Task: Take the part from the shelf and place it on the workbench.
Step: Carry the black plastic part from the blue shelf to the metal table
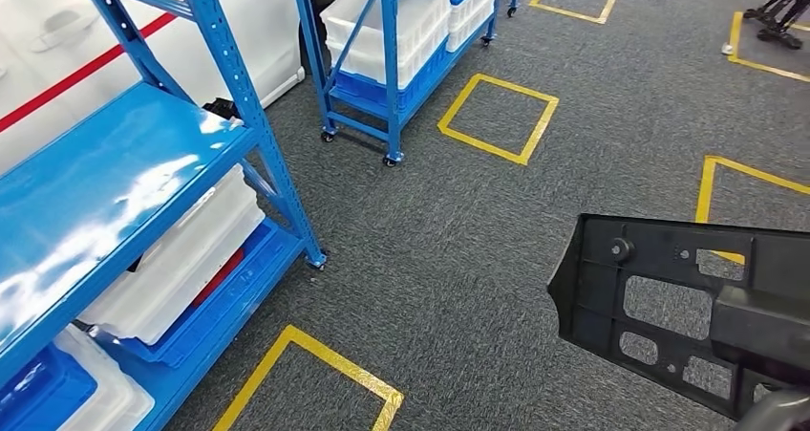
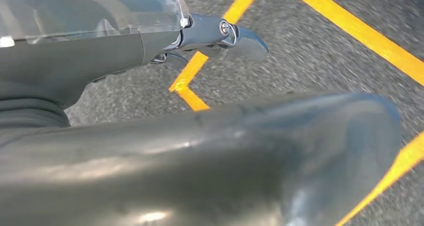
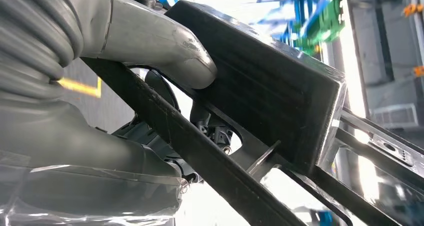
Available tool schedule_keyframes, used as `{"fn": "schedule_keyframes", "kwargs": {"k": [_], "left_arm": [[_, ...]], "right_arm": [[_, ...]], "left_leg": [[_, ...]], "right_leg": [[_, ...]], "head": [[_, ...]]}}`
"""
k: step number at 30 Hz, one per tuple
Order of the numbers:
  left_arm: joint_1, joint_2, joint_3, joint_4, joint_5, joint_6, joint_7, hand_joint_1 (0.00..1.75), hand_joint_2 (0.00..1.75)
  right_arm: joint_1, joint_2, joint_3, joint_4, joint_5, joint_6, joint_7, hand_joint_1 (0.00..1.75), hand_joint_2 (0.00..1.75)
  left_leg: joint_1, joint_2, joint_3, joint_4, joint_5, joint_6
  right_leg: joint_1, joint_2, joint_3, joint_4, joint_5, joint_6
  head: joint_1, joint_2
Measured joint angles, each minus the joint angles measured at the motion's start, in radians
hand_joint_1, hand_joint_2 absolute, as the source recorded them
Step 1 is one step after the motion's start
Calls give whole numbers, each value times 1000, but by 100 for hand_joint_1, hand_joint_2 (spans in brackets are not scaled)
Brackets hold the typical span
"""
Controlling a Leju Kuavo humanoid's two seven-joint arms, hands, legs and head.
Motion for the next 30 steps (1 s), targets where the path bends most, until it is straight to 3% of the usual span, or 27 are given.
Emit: {"fn": "schedule_keyframes", "kwargs": {"k": [1, 3, 5, 7, 9, 10, 11, 12, 14, 16, 18, 19, 21, 23, 24, 25, 26, 27, 28, 30], "left_arm": [[0, 2, -1, 1, 0, 0, 0, 0, 0], [-2, 3, -4, 1, 0, 0, 0, 0, 0], [-5, 4, -9, 1, 0, 0, 0, 0, 0], [-4, 4, -11, 1, 0, -1, 0, 0, 0], [1, 5, -13, 1, 0, -1, 0, 0, 0], [2, 5, -14, 1, 0, -1, 0, 0, 0], [2, 4, -15, 1, 0, -1, 0, 0, 0], [1, 4, -15, 1, 0, -1, 0, 0, 0], [-1, 4, -16, 2, 0, -1, 0, 0, 0], [-3, 5, -17, 3, 0, -1, 0, 0, 0], [-6, 5, -17, 3, 0, -2, 0, 0, 0], [-7, 4, -17, 3, 0, -2, 0, 0, 0], [-9, 4, -17, 3, 0, -2, -1, 0, 0], [-6, 3, -18, 3, 0, -3, -1, 0, 0], [-4, 3, -18, 3, 0, -3, -1, 0, 0], [-3, 3, -18, 3, 0, -3, -2, 0, 0], [-2, 3, -18, 3, 0, -3, -2, 0, 0], [-2, 3, -18, 3, 0, -3, -3, 0, 0], [-2, 3, -18, 3, 0, -3, -4, 0, 0], [-2, 6, -18, 4, 0, -3, -6, 0, 0]], "right_arm": [[0, 0, 0, 0, 7, -13, 0, 175, 175], [2, 1, 0, 0, 20, -33, 0, 175, 175], [4, 1, 0, 0, 31, -47, 0, 175, 175], [3, 2, 0, 0, 42, -62, 0, 175, 175], [3, 1, 1, 0, 55, -79, 0, 175, 175], [3, 1, 1, 0, 59, -85, 0, 175, 175], [3, 1, 1, 0, 62, -91, 0, 175, 175], [3, 1, 1, 0, 65, -97, 0, 175, 175], [3, 1, 3, 0, 74, -121, 0, 175, 175], [2, -1, 13, 0, 88, -159, 1, 175, 175], [4, -5, 26, 0, 107, -205, 0, 175, 175], [4, -9, 35, 0, 120, -232, 0, 175, 175], [4, -18, 59, 0, 145, -287, 0, 175, 175], [4, -28, 84, 1, 168, -328, 0, 175, 175], [4, -32, 93, 1, 178, -338, 0, 175, 175], [4, -36, 99, 2, 186, -344, 0, 175, 175], [4, -38, 103, 2, 193, -347, 0, 175, 175], [4, -40, 107, 3, 198, -349, 0, 175, 175], [4, -41, 109, 3, 203, -351, 0, 175, 175], [4, -44, 115, 3, 213, -354, 0, 175, 175]], "left_leg": [[-2, -11, 5, -18, 1, 2], [-3, 11, 8, -28, 8, 5], [-1, 38, 14, -45, 21, 14], [-1, 69, 15, -53, 29, 20], [-4, 102, 10, -53, 30, 22], [-4, 118, 9, -53, 30, 21], [-3, 133, 9, -52, 29, 20], [-2, 147, 9, -50, 27, 16], [-3, 169, 11, -41, 17, 4], [-6, 187, 13, -32, 8, -10], [-5, 207, 20, -32, 4, -22], [-2, 200, 21, -26, -3, -28], [4, 149, -1, 33, -49, -36], [5, 96, -61, 165, -122, -36], [5, 88, -91, 227, -145, -33], [3, 85, -109, 262, -149, -29], [1, 82, -113, 263, -135, -23], [-2, 75, -94, 217, -99, -15], [-6, 59, -64, 148, -57, -7], [-13, 6, -11, 20, -2, 8]], "right_leg": [[-3, 12, -4, 0, 4, 7], [-7, 33, -11, -2, 12, 21], [-4, -1, -25, 20, -4, 29], [-1, -67, -71, 118, -67, 34], [-6, -95, -125, 239, -123, 42], [-9, -99, -131, 261, -124, 46], [-13, -105, -119, 247, -109, 50], [-16, -115, -87, 196, -82, 53], [-18, -162, -10, 63, -41, 51], [-13, -184, 22, 4, -33, 37], [-8, -159, 18, 5, -31, 19], [-8, -147, 16, 3, -28, 11], [-10, -124, 12, -1, -21, -2], [-6, -100, 6, -1, -17, -10], [-3, -86, 4, -1, -15, -12], [1, -70, 2, -1, -14, -15], [5, -55, 2, 0, -13, -16], [7, -40, 3, 0, -13, -16], [8, -27, 5, 1, -12, -16], [7, -1, 4, 2, -8, -10]], "head": [[0, 0], [0, 0], [1, 0], [2, 0], [3, 0], [3, 0], [3, 0], [3, 0], [3, 0], [0, 0], [-3, 0], [-4, 0], [-5, 0], [-6, 0], [-6, 0], [-6, 0], [-6, 0], [-5, 0], [-5, 0], [-5, 0]]}}
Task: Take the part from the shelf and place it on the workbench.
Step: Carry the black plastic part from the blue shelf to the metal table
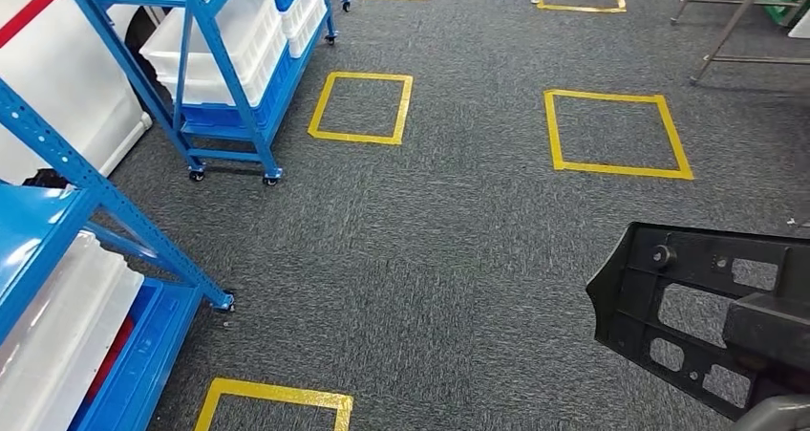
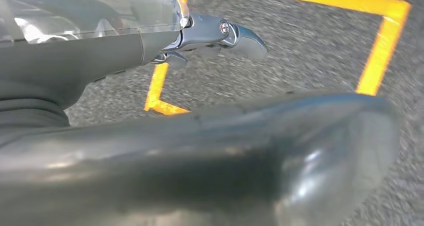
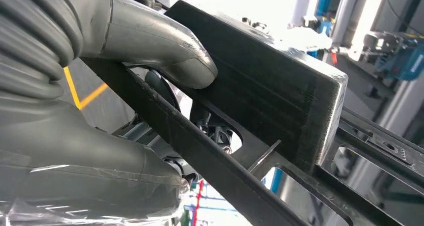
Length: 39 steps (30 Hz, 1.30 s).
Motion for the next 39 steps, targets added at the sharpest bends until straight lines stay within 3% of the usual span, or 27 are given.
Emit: {"fn": "schedule_keyframes", "kwargs": {"k": [2, 3, 4, 6, 8, 10, 11, 13, 15, 16, 17, 19, 21, 23, 25, 26, 27, 28, 30, 32, 34, 35, 37, 38, 39], "left_arm": [[-1, 2, 0, 1, 0, 0, -2, 0, 0], [-2, 2, 0, 1, 0, 0, -3, 0, 0], [-3, 2, 0, 1, 0, -1, -3, 0, 0], [-3, 1, 0, 1, 0, -1, -4, 0, 0], [2, 1, 0, 1, 0, -1, -5, 0, 0], [6, 1, 0, 1, 0, -1, -5, 0, 0], [6, 1, 0, 1, 0, -1, -6, 0, 0], [3, -1, 0, 1, 0, -1, -9, 0, 0], [1, -2, 0, 2, 0, -1, -13, 0, 0], [0, -2, 0, 2, 0, -1, -15, 0, 0], [-1, -1, 0, 2, 0, -2, -16, 0, 0], [-4, -2, 0, 2, 0, -2, -18, 0, 0], [-6, -3, 0, 2, 0, -2, -20, 0, 0], [-3, -3, 0, 2, 0, -3, -21, 0, 0], [1, -3, 0, 2, 0, -3, -21, 0, 0], [2, -3, 0, 2, 0, -3, -21, 0, 0], [2, -3, 0, 2, 0, -3, -21, 0, 0], [2, -3, 0, 2, 0, -4, -21, 0, 0], [3, -2, 0, 3, 0, -7, -20, 0, 0], [3, -1, 0, 3, 0, -10, -19, 0, 0], [2, -2, 0, 4, 0, -13, -18, 0, 0], [0, -2, 0, 4, 0, -14, -18, 0, 0], [0, -3, 0, 4, 0, -16, -18, 0, 0], [2, -3, 0, 4, 0, -16, -18, 0, 0], [5, -3, 0, 4, 0, -17, -17, 0, 0]], "right_arm": [[0, -1, 4, 0, 12, -1, 0, 175, 175], [1, -1, 4, 0, 19, -1, 0, 175, 175], [1, -1, 4, 0, 26, -2, 0, 175, 175], [0, -2, 4, 0, 43, -2, 0, 175, 175], [-1, -2, 4, 2, 63, -3, 0, 175, 175], [-1, -2, 4, 5, 89, -2, 0, 175, 175], [-1, -2, 3, 7, 103, -2, 0, 175, 175], [0, -1, 1, 8, 131, -2, 0, 175, 175], [-2, 1, 0, 9, 150, -2, 0, 175, 175], [-2, 2, 0, 10, 159, -2, 0, 175, 175], [-2, 5, -2, 11, 166, -2, 1, 175, 175], [0, 11, -6, 12, 175, -2, 1, 175, 175], [-1, 16, -9, 12, 178, -2, 0, 175, 175], [-1, 20, -12, 12, 180, -2, 0, 175, 175], [-1, 23, -14, 13, 182, -2, 0, 175, 175], [-1, 23, -15, 14, 184, -2, 0, 175, 175], [-1, 24, -16, 15, 187, -2, 0, 175, 175], [0, 25, -17, 16, 191, -2, 0, 175, 175], [-1, 27, -20, 17, 199, -2, 0, 175, 175], [0, 29, -22, 19, 204, -2, 0, 175, 175], [1, 31, -24, 21, 209, -2, 0, 175, 175], [3, 32, -24, 22, 211, -2, 0, 175, 175], [3, 34, -25, 24, 216, -2, 0, 175, 175], [2, 34, -25, 25, 218, -2, 0, 175, 175], [2, 34, -26, 27, 220, -2, 0, 175, 175]], "left_leg": [[-4, -21, 13, -38, 6, 6], [-5, -8, 15, -44, 10, 8], [-4, 6, 18, -52, 16, 10], [0, 36, 24, -73, 30, 18], [1, 68, 22, -79, 36, 23], [0, 103, 17, -78, 35, 22], [0, 119, 16, -77, 34, 21], [3, 147, 16, -72, 29, 13], [1, 168, 19, -61, 19, 0], [0, 176, 21, -57, 14, -8], [-2, 185, 25, -55, 10, -14], [1, 198, 31, -52, 5, -26], [8, 155, 17, -14, -27, -37], [12, 94, -36, 105, -98, -43], [12, 78, -95, 231, -145, -43], [12, 76, -106, 250, -139, -41], [12, 73, -97, 225, -111, -38], [12, 62, -72, 165, -71, -33], [13, 3, -14, 23, -6, -23], [11, -37, 8, -40, 9, -16], [11, -17, 10, -50, 14, -8], [12, -2, 13, -58, 20, -3], [15, 31, 16, -73, 32, 8], [12, 49, 15, -75, 34, 11], [11, 67, 13, -74, 34, 13]], "right_leg": [[-5, 24, -6, 0, 6, 11], [-7, 36, -9, -2, 10, 18], [-8, 30, -12, -1, 10, 22], [-6, -23, -32, 38, -22, 30], [-8, -83, -82, 148, -91, 39], [-14, -97, -125, 247, -131, 51], [-18, -101, -121, 250, -123, 56], [-23, -123, -56, 145, -69, 64], [-22, -171, 14, 28, -35, 58], [-19, -184, 28, 1, -33, 51], [-16, -186, 29, -3, -36, 42], [-15, -160, 25, -5, -31, 27], [-19, -137, 21, -8, -24, 13], [-18, -112, 13, -9, -18, 3], [-13, -82, 8, -8, -14, -1], [-11, -66, 8, -8, -13, -1], [-10, -50, 9, -7, -13, -1], [-9, -35, 11, -6, -12, 0], [-10, -8, 10, -4, -10, 5], [-14, 16, 1, -3, -4, 17], [-18, 38, -7, -4, 3, 32], [-17, 25, -13, 2, -1, 37], [-12, -39, -44, 63, -44, 43], [-11, -73, -71, 120, -80, 46], [-13, -89, -101, 185, -114, 50]], "head": [[0, 0], [0, 0], [0, 0], [2, 0], [4, 0], [4, 0], [4, 0], [4, 0], [4, 0], [2, 0], [1, 0], [0, 0], [-1, 0], [-3, 0], [-3, 0], [-3, 0], [-3, 0], [-3, 0], [-2, 0], [-2, 0], [-2, 0], [-1, 0], [2, 0], [3, 0], [4, 0]]}}
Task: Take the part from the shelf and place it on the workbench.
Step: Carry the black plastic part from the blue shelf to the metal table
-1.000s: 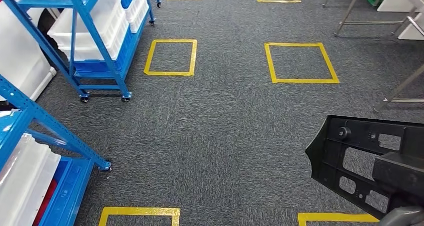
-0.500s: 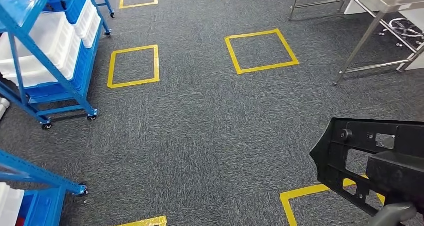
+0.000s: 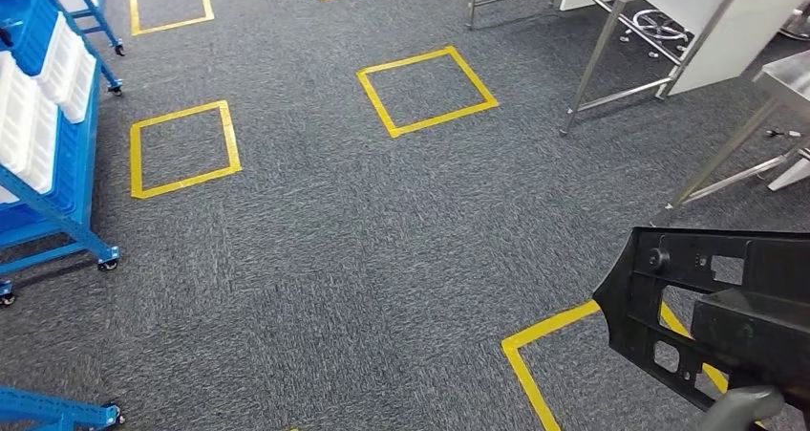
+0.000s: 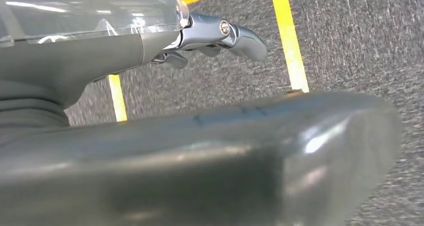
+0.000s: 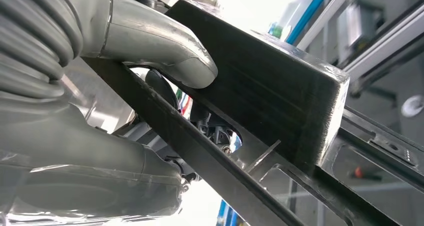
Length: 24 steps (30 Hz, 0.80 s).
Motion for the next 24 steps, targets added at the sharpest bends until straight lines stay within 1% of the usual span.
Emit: {"fn": "schedule_keyframes", "kwargs": {"k": [1, 2, 3, 4, 5, 6, 7, 8, 9, 10, 11, 12, 13, 14, 15, 16, 17, 18, 19, 20, 21, 22, 23, 24], "left_arm": [[2, 0, 0, 0, 0, -1, 1, 0, 0], [3, 0, 0, 0, 0, -1, 2, 0, 0], [3, -1, 0, 0, 0, -2, 2, 0, 0], [2, -2, 1, 0, 0, -3, 3, 0, 0], [0, -3, 1, 0, 0, -3, 3, 0, 0], [0, -3, 1, 0, 0, -3, 3, 0, 0], [-1, -3, 2, 0, 0, -3, 4, 0, 0], [-2, -3, 2, 0, 0, -3, 5, 0, 0], [-3, -3, 2, 0, 0, -3, 5, 0, 0], [-5, -3, 3, 0, 0, -3, 5, 0, 0], [-7, -3, 3, 0, 0, -4, 6, 0, 0], [-8, -3, 3, 0, 0, -4, 6, 0, 0], [-9, -3, 3, 0, 0, -5, 6, 0, 0], [-8, -3, 3, 0, 0, -5, 6, 0, 0], [-6, -3, 4, 0, 0, -5, 6, 0, 0], [-4, -3, 4, 0, 0, -6, 6, 0, 0], [-2, -3, 4, 0, 0, -6, 6, 0, 0], [-1, -3, 4, 0, 0, -6, 6, 0, 0], [-1, -3, 4, 0, 0, -7, 6, 0, 0], [-1, -3, 4, 0, 0, -8, 6, 0, 0], [-1, -2, 4, 0, 0, -9, 6, 0, 0], [-1, -2, 4, 0, 0, -10, 7, 0, 0], [-1, -1, 4, 1, 0, -10, 7, 0, 0], [-2, -1, 4, 1, 0, -11, 7, 0, 0]], "right_arm": [[0, 0, 0, 2, 2, 0, 0, 175, 175], [1, 0, -1, 4, 4, 0, 0, 175, 175], [1, 0, -2, 7, 5, 0, 0, 175, 175], [2, 0, -3, 8, 6, 0, 0, 175, 175], [2, 0, -3, 9, 6, 0, 0, 175, 175], [1, 0, -4, 10, 7, 0, 0, 175, 175], [1, 0, -4, 11, 7, 0, 1, 175, 175], [1, 1, -5, 12, 7, 0, 1, 175, 175], [2, 2, -6, 12, 8, 0, 1, 175, 175], [3, 2, -8, 12, 9, 0, 0, 175, 175], [5, 3, -9, 12, 10, 0, 0, 175, 175], [5, 4, -10, 12, 10, 0, 0, 175, 175], [5, 5, -11, 12, 10, 0, 0, 175, 175], [6, 6, -12, 13, 11, 0, 0, 175, 175], [5, 7, -13, 14, 12, 0, 0, 175, 175], [6, 7, -14, 15, 12, 0, 0, 175, 175], [6, 7, -15, 17, 13, 0, 0, 175, 175], [6, 7, -15, 19, 13, 0, 0, 175, 175], [7, 7, -15, 20, 13, 0, 0, 175, 175], [7, 7, -16, 20, 14, 0, 0, 175, 175], [7, 7, -16, 20, 14, 0, 0, 175, 175], [6, 7, -16, 21, 15, 0, 0, 175, 175], [7, 8, -16, 21, 16, 0, 0, 175, 175], [7, 8, -16, 22, 16, 0, 0, 175, 175]], "left_leg": [[-1, 17, -1, 1, 0, 0], [-1, 35, -2, 1, -1, -1], [0, 50, -3, 2, -3, -3], [1, 63, -2, 4, -5, -6], [2, 76, 0, 8, -9, -12], [1, 86, 0, 14, -15, -19], [0, 95, 1, 19, -20, -26], [-1, 103, 4, 23, -25, -33], [-2, 112, 7, 24, -27, -39], [0, 121, 11, 23, -28, -45], [2, 115, 13, 27, -34, -51], [5, 96, 7, 44, -49, -56], [7, 70, -7, 79, -74, -60], [9, 39, -33, 136, -109, -62], [9, 21, -66, 208, -144, -63], [9, 14, -97, 272, -168, -63], [8, 11, -117, 312, -174, -61], [8, 9, -119, 310, -157, -56], [7, 4, -103, 267, -123, -50], [5, -11, -73, 198, -82, -43], [4, -37, -43, 129, -53, -34], [3, -59, -22, 77, -35, -28], [1, -74, -10, 46, -29, -24], [-2, -77, -7, 36, -32, -21]], "right_leg": [[-3, -6, -23, 52, -20, 4], [-6, -9, -31, 76, -22, 8], [-9, -13, -19, 61, -7, 12], [-12, -23, 14, 9, 22, 16], [-13, -46, 56, -66, 47, 16], [-13, -68, 92, -128, 67, 15], [-11, -83, 116, -170, 76, 9], [-8, -90, 125, -188, 77, 2], [-4, -80, 123, -185, 78, -6], [-3, -68, 122, -185, 79, -14], [-4, -57, 120, -187, 82, -21], [-5, -46, 118, -189, 85, -29], [-8, -36, 117, -191, 89, -35], [-7, -26, 114, -191, 91, -39], [-5, -14, 111, -191, 93, -43], [-2, 0, 109, -190, 95, -45], [1, 15, 107, -189, 96, -47], [3, 30, 107, -188, 96, -47], [5, 44, 108, -188, 97, -47], [6, 58, 109, -187, 97, -47], [7, 70, 109, -186, 98, -45], [7, 81, 107, -186, 100, -41], [4, 92, 105, -186, 102, -36], [1, 104, 101, -187, 106, -29]], "head": [[0, 0], [0, 0], [0, 0], [0, 0], [0, 0], [0, 0], [-1, 0], [-1, 0], [-2, 0], [-2, 0], [-2, 0], [-4, 0], [-5, 0], [-6, 0], [-7, 0], [-7, 0], [-7, 0], [-7, 0], [-7, 0], [-7, 0], [-7, 0], [-7, 0], [-7, 0], [-7, 0]]}}
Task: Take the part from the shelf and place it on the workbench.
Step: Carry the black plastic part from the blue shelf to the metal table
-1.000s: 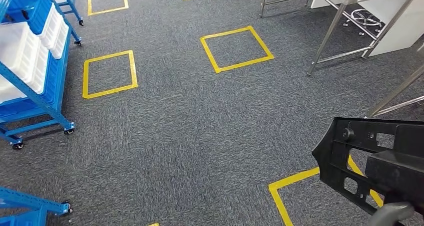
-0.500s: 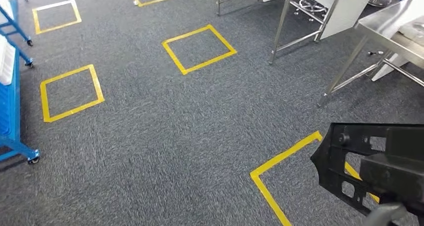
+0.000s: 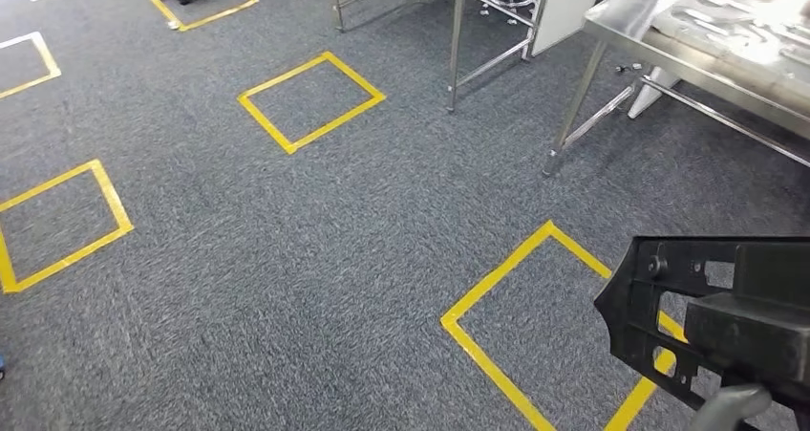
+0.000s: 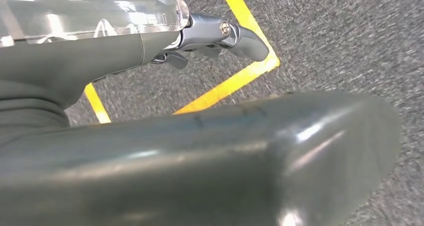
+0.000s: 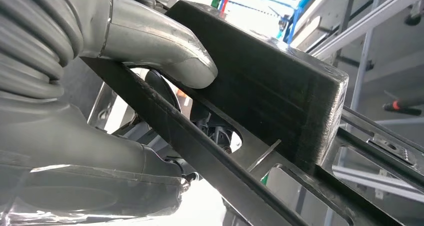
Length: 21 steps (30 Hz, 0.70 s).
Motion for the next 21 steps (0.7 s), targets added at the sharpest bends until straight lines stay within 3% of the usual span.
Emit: {"fn": "schedule_keyframes", "kwargs": {"k": [1, 2, 4, 6, 8, 9, 10, 11, 13, 15, 16, 17, 18, 19, 21], "left_arm": [[-2, 0, 0, 0, 0, -1, 0, 0, 0], [-3, -1, 0, 0, 0, -1, 1, 0, 0], [-4, -3, 0, 0, 0, -3, 0, 0, 0], [0, -3, 0, 0, 0, -3, 0, 0, 0], [5, -3, 0, 0, 0, -4, 1, 0, 0], [6, -3, 0, 0, 0, -4, 1, 0, 0], [5, -4, 0, 0, 0, -5, 1, 0, 0], [4, -5, 0, 0, 0, -5, 1, 0, 0], [2, -7, 0, 0, 0, -6, 1, 0, 0], [1, -7, 0, 0, 0, -6, 1, 0, 0], [-1, -7, 0, 0, 0, -6, 1, 0, 0], [-3, -7, 0, 0, 0, -6, 1, 0, 0], [-5, -7, 0, 0, 0, -6, 1, 0, 0], [-6, -7, 0, 0, 0, -6, 1, 0, 0], [-4, -7, 0, 0, 0, -7, 1, 0, 0]], "right_arm": [[1, 1, 0, 0, 1, 0, 0, 175, 175], [2, 1, 0, 1, 1, 0, 0, 175, 175], [3, 2, -1, 2, 2, 0, 0, 175, 175], [2, 2, -1, 4, 2, 0, 0, 175, 175], [3, 1, -1, 6, 3, 0, 0, 175, 175], [3, 1, -2, 7, 3, 0, 0, 175, 175], [3, 2, -2, 8, 3, 0, 0, 175, 175], [3, 2, -2, 8, 3, 0, 0, 175, 175], [3, 2, -1, 10, 3, 0, 0, 175, 175], [4, 2, 0, 11, 3, 0, 0, 175, 175], [6, 2, 0, 12, 4, 0, 0, 175, 175], [7, 2, 0, 12, 4, 0, 0, 175, 175], [8, 2, 1, 13, 5, 0, 0, 175, 175], [9, 3, 1, 13, 6, 0, 0, 175, 175], [9, 4, 2, 15, 7, 0, 0, 175, 175]], "left_leg": [[-2, 11, 2, -6, 4, 3], [0, 24, 5, -14, 10, 6], [3, 51, 12, -34, 25, 16], [4, 80, 10, -41, 30, 22], [3, 112, 7, -40, 30, 23], [3, 127, 6, -39, 29, 21], [4, 142, 6, -37, 27, 18], [5, 154, 7, -34, 24, 14], [3, 174, 9, -23, 12, 0], [0, 191, 14, -15, 2, -13], [0, 201, 18, -15, 0, -19], [2, 206, 22, -15, -3, -24], [5, 194, 22, -7, -13, -30], [8, 172, 13, 18, -33, -34], [11, 113, -35, 128, -101, -40]], "right_leg": [[-2, 12, -3, -3, 4, 8], [-3, 8, -5, -2, 5, 14], [1, -42, -23, 31, -21, 21], [1, -99, -72, 136, -88, 26], [-4, -110, -122, 246, -133, 34], [-8, -113, -124, 257, -128, 39], [-11, -120, -104, 226, -105, 43], [-14, -134, -66, 163, -73, 47], [-14, -179, 6, 36, -32, 43], [-9, -195, 27, -4, -29, 31], [-7, -183, 25, -3, -27, 25], [-8, -171, 24, -5, -26, 18], [-10, -160, 23, -6, -23, 11], [-12, -148, 21, -8, -19, 4], [-13, -125, 16, -10, -14, -5]], "head": [[0, 0], [0, 0], [4, 0], [8, 0], [9, 0], [9, 0], [9, 0], [9, 0], [9, 0], [7, 0], [6, 0], [6, 0], [5, 0], [4, 0], [2, 0]]}}
